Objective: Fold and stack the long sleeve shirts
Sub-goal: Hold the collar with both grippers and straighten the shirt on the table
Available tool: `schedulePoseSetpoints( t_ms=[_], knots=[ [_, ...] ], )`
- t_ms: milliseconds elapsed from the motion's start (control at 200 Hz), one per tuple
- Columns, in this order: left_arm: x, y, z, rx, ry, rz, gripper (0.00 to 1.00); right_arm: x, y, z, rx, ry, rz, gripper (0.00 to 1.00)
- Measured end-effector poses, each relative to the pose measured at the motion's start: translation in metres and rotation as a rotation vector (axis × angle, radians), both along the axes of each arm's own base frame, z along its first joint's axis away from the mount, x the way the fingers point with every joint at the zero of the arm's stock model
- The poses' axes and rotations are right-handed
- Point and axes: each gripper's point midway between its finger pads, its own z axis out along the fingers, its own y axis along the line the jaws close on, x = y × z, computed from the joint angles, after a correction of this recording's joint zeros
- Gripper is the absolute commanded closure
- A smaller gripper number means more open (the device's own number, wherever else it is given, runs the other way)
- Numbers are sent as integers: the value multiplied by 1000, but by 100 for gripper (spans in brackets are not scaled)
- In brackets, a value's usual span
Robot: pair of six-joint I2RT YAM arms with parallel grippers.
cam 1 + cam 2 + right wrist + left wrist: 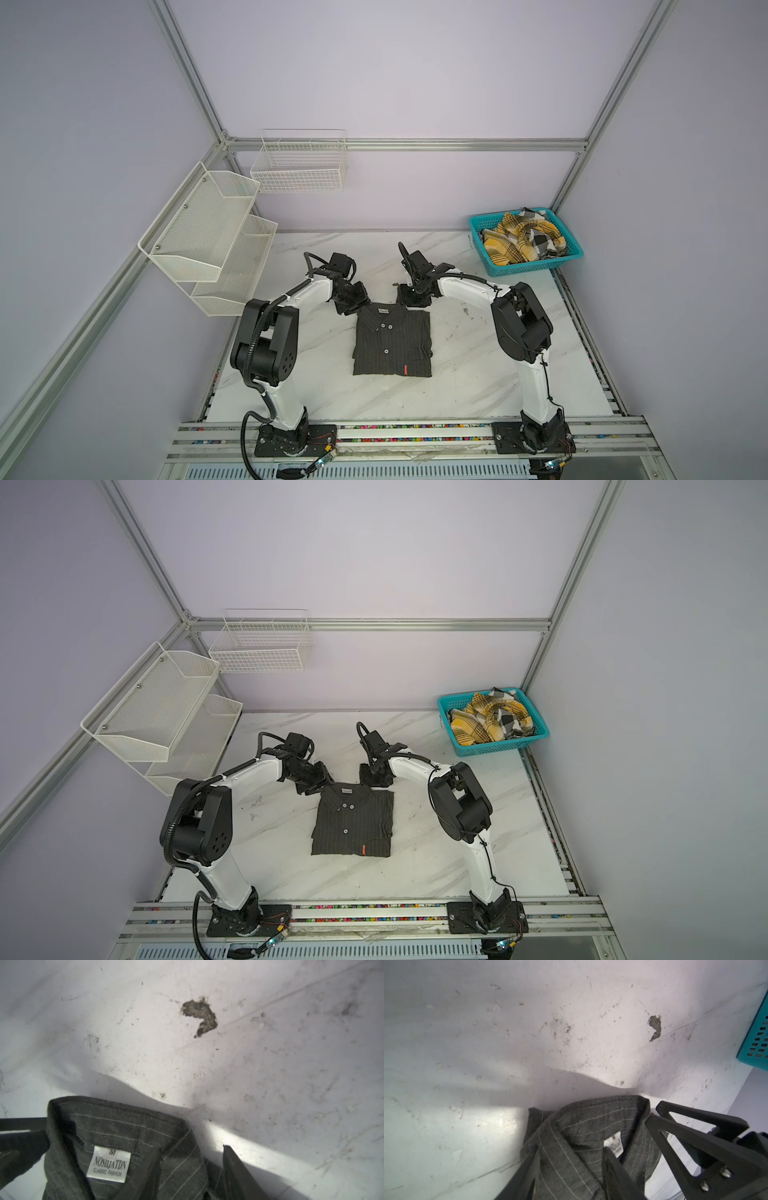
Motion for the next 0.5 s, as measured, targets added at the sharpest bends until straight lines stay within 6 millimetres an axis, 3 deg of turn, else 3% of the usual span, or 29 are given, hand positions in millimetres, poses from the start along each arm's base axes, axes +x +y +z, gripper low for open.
schedulePoseSetpoints(
  t_ms=[150, 355, 435, 500],
  knots=[
    [1, 0, 1, 6, -8, -21, 61, -1, 3, 0, 13, 8, 6, 49],
    [1, 5, -6, 54, 10, -43, 40, -2, 8, -19, 12, 47, 15, 60],
    [-3, 11, -11, 88, 29, -47, 43, -1, 11, -18, 24, 50, 24, 72],
    [-6, 13, -14, 106, 43, -52, 53, -1, 12, -19, 26, 55, 24, 81]
  ],
)
